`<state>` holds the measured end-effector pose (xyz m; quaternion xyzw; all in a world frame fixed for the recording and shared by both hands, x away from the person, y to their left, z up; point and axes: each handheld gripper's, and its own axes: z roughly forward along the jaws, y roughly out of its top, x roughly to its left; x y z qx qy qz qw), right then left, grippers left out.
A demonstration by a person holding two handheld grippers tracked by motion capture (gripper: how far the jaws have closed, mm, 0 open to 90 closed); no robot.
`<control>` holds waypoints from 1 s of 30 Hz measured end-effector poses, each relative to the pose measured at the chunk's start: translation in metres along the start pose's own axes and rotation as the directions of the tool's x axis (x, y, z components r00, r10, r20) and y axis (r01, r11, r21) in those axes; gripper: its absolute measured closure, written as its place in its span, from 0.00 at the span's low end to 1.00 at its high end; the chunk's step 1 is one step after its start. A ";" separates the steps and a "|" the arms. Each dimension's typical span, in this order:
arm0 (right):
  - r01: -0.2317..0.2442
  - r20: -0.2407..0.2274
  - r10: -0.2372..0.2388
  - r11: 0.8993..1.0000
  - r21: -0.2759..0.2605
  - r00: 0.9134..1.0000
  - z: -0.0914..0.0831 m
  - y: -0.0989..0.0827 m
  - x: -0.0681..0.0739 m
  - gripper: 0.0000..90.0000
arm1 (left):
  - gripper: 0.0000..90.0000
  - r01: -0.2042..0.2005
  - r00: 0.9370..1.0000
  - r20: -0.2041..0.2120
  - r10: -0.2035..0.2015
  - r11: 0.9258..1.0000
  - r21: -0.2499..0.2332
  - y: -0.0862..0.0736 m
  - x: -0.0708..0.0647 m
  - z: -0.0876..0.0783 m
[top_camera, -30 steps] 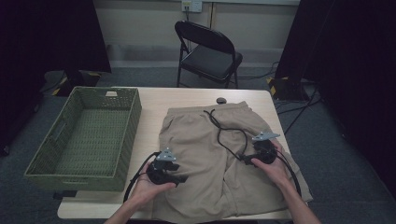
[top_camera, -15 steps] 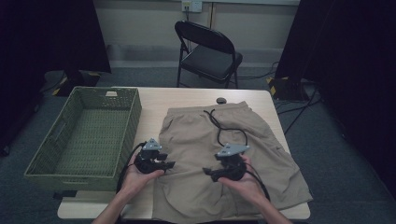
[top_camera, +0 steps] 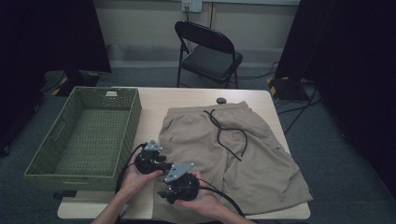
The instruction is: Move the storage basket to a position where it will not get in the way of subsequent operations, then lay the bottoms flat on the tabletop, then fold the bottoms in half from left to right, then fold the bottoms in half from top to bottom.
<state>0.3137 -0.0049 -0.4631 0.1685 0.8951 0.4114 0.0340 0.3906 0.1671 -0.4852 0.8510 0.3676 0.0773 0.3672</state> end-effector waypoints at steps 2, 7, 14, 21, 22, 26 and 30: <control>0.008 -0.009 -0.008 1.000 0.022 1.000 0.012 0.000 0.003 0.57 | 0.60 -0.002 1.000 0.002 0.002 1.000 0.009 0.000 -0.001 0.002; 0.024 0.010 -0.025 0.997 0.072 1.000 0.033 -0.004 0.008 0.44 | 0.59 -0.004 1.000 0.009 0.004 1.000 0.014 -0.001 -0.001 0.003; 0.047 0.046 -0.052 0.994 0.096 0.998 0.040 -0.010 0.015 0.41 | 0.58 -0.003 1.000 0.007 0.003 1.000 0.020 -0.001 -0.002 0.004; 0.093 -0.002 -0.093 0.990 0.104 0.996 0.031 -0.017 0.018 0.44 | 0.56 0.001 1.000 0.009 -0.001 1.000 0.017 -0.001 -0.003 0.004; 0.093 -0.005 -0.093 0.990 0.101 0.996 0.029 -0.019 0.019 0.44 | 0.56 0.001 1.000 0.009 -0.001 1.000 0.017 -0.001 -0.003 0.004; 0.110 -0.026 -0.108 0.989 0.095 0.994 0.022 -0.026 0.023 0.44 | 0.55 0.003 1.000 0.009 -0.003 1.000 0.016 -0.001 -0.003 0.004; 0.110 -0.035 -0.107 0.989 0.096 0.994 0.015 -0.032 0.024 0.44 | 0.57 -0.008 1.000 0.015 0.007 1.000 0.021 -0.001 -0.003 0.006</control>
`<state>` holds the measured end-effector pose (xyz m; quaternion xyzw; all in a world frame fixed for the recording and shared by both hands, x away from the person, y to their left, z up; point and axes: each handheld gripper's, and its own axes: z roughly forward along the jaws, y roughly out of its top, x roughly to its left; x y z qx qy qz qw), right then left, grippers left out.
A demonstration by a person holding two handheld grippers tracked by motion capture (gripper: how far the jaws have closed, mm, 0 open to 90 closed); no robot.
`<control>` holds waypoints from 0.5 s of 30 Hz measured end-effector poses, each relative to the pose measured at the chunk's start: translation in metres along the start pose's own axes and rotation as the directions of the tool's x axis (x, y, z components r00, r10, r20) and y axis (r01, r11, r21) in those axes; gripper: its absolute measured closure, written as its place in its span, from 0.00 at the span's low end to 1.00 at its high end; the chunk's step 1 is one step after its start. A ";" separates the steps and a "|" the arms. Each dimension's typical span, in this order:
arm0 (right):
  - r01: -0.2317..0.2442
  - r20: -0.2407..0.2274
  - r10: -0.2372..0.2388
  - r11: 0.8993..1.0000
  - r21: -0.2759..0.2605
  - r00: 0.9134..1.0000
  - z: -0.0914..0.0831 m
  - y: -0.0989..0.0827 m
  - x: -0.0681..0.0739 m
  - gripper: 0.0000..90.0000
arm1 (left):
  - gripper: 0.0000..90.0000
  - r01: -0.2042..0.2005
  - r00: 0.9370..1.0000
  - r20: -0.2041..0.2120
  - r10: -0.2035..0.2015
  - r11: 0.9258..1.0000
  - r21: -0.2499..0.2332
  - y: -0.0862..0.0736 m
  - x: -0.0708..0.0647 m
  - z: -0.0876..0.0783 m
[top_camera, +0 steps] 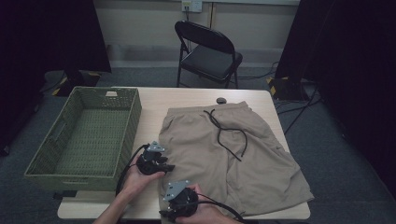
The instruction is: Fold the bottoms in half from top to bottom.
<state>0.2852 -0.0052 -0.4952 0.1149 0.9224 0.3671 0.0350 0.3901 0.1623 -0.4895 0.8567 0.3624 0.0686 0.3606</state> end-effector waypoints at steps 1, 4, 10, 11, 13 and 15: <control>-0.010 -0.006 0.010 1.000 0.005 1.000 -0.001 0.000 0.000 0.44 | 0.59 -0.002 1.000 0.002 0.002 1.000 0.003 0.000 0.000 0.000; -0.061 -0.039 0.061 0.998 -0.008 0.997 0.000 0.002 -0.004 0.46 | 0.61 -0.028 1.000 -0.007 0.028 1.000 0.007 0.000 -0.003 0.000; -0.117 0.033 0.119 0.992 -0.049 0.992 0.005 0.016 -0.011 0.45 | 0.62 -0.021 1.000 0.000 0.021 1.000 0.001 0.000 -0.002 0.000; -0.122 0.037 0.124 0.991 -0.050 0.992 0.009 0.017 -0.011 0.45 | 0.62 -0.024 1.000 -0.003 0.024 1.000 0.002 0.000 -0.003 0.000; -0.122 0.053 0.124 0.992 -0.035 0.991 0.015 0.018 -0.011 0.44 | 0.62 -0.024 1.000 -0.004 0.024 1.000 0.003 0.000 -0.003 0.000; -0.121 0.065 0.123 0.992 -0.042 0.990 0.019 0.017 -0.010 0.43 | 0.62 -0.024 1.000 0.003 0.024 1.000 0.003 0.000 -0.002 0.000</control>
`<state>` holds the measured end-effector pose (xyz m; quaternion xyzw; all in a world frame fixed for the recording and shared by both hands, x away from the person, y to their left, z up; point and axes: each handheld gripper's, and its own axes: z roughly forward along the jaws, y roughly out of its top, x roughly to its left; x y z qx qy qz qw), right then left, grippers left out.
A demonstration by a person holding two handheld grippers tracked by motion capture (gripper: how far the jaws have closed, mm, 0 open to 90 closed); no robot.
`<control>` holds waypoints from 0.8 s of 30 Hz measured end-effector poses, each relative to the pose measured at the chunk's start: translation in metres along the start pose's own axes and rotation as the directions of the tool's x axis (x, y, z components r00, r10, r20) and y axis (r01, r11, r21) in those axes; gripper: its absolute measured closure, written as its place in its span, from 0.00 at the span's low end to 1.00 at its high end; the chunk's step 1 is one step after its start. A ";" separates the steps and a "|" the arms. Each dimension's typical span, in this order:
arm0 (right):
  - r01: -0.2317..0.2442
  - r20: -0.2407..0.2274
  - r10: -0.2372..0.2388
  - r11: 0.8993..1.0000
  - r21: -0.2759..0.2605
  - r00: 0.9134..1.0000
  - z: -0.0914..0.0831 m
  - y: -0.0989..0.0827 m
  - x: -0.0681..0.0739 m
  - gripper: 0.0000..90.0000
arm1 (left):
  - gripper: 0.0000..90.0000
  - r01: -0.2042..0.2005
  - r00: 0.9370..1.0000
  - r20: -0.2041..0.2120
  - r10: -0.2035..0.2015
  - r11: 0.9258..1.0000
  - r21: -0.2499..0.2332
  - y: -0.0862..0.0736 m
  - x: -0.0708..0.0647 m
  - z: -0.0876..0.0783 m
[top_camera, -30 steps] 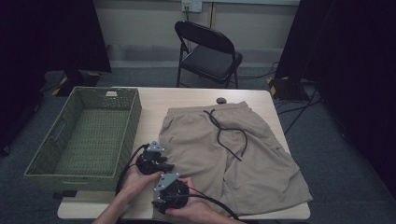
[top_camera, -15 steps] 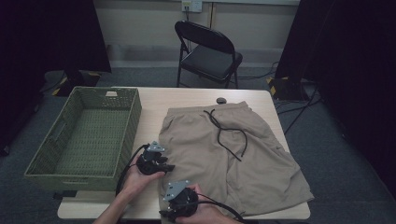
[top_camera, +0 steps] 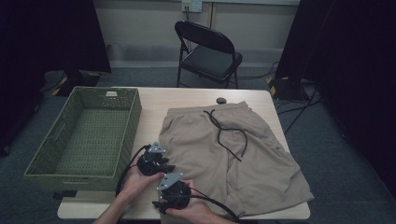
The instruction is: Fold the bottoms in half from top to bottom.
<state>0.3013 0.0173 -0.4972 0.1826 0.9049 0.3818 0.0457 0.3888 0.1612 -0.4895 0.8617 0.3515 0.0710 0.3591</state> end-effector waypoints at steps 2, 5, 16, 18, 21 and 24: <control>0.012 0.018 -0.012 1.000 -0.002 1.000 0.001 0.000 0.002 0.44 | 0.62 0.012 1.000 0.004 -0.012 1.000 -0.002 0.000 0.001 0.000; 0.045 0.032 -0.045 0.999 -0.012 0.998 0.001 -0.003 0.004 0.47 | 0.62 0.014 1.000 0.001 -0.014 1.000 0.000 -0.001 0.002 -0.001; 0.008 0.080 -0.007 1.000 -0.014 0.997 -0.007 -0.006 -0.008 0.95 | 0.59 0.048 0.999 -0.010 -0.048 0.998 -0.029 -0.001 0.007 -0.007; -0.008 0.082 0.008 1.000 -0.005 0.997 -0.008 -0.006 -0.011 0.97 | 0.58 0.058 0.998 -0.009 -0.059 0.998 -0.036 -0.002 0.009 -0.009; -0.030 0.064 0.030 0.999 -0.012 0.997 -0.011 -0.006 -0.014 0.98 | 0.57 0.062 0.998 -0.024 -0.063 0.997 -0.043 -0.001 0.009 -0.011; -0.035 0.068 0.040 0.997 -0.064 0.997 -0.032 0.000 -0.018 0.98 | 0.55 0.074 0.997 -0.020 -0.076 0.993 -0.094 0.001 0.008 -0.017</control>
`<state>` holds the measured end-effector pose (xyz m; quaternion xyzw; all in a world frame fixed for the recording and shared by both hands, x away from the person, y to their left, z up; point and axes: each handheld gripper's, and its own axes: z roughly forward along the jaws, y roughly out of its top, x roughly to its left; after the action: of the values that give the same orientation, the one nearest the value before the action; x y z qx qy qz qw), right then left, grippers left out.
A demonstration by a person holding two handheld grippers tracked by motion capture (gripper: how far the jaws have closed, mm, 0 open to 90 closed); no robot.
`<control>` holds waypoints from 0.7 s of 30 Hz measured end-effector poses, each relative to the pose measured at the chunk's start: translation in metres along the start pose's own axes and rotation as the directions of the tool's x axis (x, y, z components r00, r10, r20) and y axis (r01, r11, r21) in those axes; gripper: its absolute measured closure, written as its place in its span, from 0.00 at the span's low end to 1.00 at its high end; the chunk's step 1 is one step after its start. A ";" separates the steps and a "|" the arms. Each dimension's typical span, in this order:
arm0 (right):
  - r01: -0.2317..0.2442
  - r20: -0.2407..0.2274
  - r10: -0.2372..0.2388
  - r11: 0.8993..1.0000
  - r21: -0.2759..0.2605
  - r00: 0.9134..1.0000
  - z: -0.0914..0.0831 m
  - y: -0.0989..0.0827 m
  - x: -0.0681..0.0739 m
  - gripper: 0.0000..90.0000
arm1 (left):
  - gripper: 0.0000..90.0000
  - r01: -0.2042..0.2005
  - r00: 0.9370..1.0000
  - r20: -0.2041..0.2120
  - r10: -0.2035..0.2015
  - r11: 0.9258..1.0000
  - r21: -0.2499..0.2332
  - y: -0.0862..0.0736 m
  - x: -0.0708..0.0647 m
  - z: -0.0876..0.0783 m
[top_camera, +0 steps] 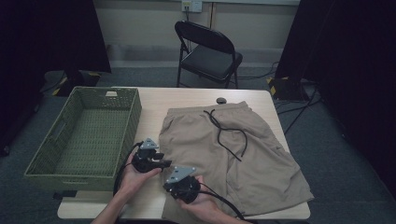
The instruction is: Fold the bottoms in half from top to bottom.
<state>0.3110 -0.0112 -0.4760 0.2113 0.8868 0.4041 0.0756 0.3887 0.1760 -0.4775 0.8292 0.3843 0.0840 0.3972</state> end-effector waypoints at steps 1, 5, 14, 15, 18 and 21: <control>-0.009 0.004 0.009 1.000 -0.013 1.000 -0.005 0.000 -0.003 0.98 | 0.55 0.001 1.000 0.002 -0.001 1.000 -0.008 0.000 0.000 -0.001; -0.041 0.053 0.042 0.999 -0.034 0.998 -0.026 -0.007 -0.024 0.98 | 0.55 0.016 1.000 -0.003 -0.017 0.999 -0.035 0.001 0.001 -0.004; -0.129 0.166 0.123 0.991 0.029 0.978 -0.041 -0.048 -0.074 0.96 | 0.53 0.000 1.000 0.014 0.000 1.000 -0.025 0.005 -0.006 0.004; -0.139 0.169 0.132 0.990 0.032 0.977 -0.040 -0.051 -0.077 0.94 | 0.53 -0.007 1.000 0.015 0.007 1.000 -0.022 0.005 -0.007 0.005; -0.149 0.156 0.145 0.989 0.014 0.977 -0.038 -0.049 -0.080 0.78 | 0.53 -0.006 1.000 0.013 0.006 1.000 -0.021 0.005 -0.007 0.004; -0.149 0.126 0.150 0.989 -0.013 0.981 -0.035 -0.044 -0.075 0.61 | 0.53 0.002 1.000 0.006 -0.002 1.000 -0.027 0.004 -0.004 0.003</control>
<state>0.3539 -0.0941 -0.4885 0.3023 0.8611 0.3959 0.1015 0.3894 0.1695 -0.4755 0.8236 0.3830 0.0864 0.4093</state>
